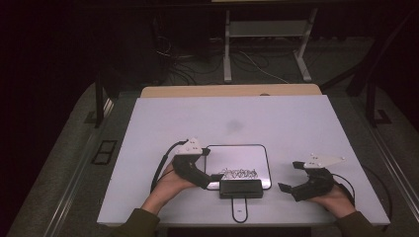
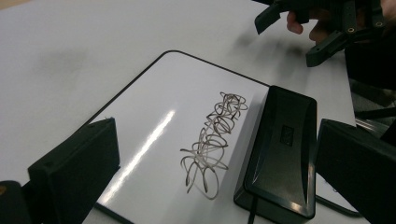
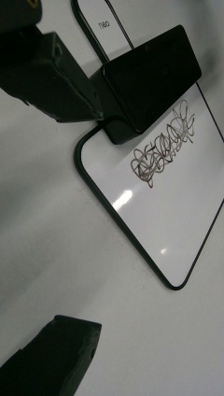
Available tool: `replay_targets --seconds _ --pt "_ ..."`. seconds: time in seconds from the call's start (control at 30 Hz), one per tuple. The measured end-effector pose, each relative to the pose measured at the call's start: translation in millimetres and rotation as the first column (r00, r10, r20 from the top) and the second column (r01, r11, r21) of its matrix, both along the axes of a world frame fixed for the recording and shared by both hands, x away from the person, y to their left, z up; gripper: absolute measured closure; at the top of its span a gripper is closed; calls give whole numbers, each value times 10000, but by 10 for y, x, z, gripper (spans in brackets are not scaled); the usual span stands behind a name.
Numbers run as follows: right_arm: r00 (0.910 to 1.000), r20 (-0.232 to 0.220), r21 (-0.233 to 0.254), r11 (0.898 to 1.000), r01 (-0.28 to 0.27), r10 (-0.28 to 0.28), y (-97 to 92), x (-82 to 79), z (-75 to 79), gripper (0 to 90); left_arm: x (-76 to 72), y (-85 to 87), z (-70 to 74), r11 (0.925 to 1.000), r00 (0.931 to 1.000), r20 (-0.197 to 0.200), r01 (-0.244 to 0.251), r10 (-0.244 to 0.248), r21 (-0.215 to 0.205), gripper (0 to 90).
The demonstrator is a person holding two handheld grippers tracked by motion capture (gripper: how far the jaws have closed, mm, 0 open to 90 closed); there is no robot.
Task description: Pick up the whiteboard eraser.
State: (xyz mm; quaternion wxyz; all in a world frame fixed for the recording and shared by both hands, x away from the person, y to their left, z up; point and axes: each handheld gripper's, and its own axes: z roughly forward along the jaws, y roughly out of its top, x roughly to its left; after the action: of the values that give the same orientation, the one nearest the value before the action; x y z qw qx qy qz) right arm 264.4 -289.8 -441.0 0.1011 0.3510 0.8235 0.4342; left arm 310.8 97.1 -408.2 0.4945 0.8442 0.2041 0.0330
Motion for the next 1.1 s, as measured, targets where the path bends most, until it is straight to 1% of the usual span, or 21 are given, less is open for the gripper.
replay_targets --seconds 0.23,0.33,0.7,0.77,0.9,0.97,1.03,1.07,1.1 --pt "10000 -8 -12 10000 -50 49 21 -4 -21 0 51 -115 32 9997 9997 51 233 -232 -84 1" --pt "10000 -28 22 10000 -25 25 14 2 -22 0 76 -180 38 9992 9994 -7 355 -355 -186 2" --pt "9999 -113 100 9999 3 -2 -5 12 -29 0 135 -419 48 9959 9959 12 906 -906 -30 20" --pt "9999 -114 156 9999 42 -40 -5 9 -29 0 141 -466 51 9937 9937 86 1117 -1118 72 28" --pt "9999 -145 147 9999 16 -13 -10 12 -33 0 146 -563 64 9907 9908 13 1356 -1356 135 48" --pt "9999 -143 151 9999 13 -10 -7 12 -33 0 139 -605 69 9894 9895 41 1441 -1442 195 57" --pt "9999 -109 118 9999 -9 10 -7 11 -36 0 124 -640 64 9867 9871 106 1597 -1600 298 79" --pt "10000 -92 106 9999 -29 30 -9 9 -36 0 113 -655 60 9847 9854 151 1687 -1695 442 84" --pt "10000 -84 107 9999 -43 44 -13 7 -33 0 106 -663 55 9839 9848 142 1726 -1734 458 92"
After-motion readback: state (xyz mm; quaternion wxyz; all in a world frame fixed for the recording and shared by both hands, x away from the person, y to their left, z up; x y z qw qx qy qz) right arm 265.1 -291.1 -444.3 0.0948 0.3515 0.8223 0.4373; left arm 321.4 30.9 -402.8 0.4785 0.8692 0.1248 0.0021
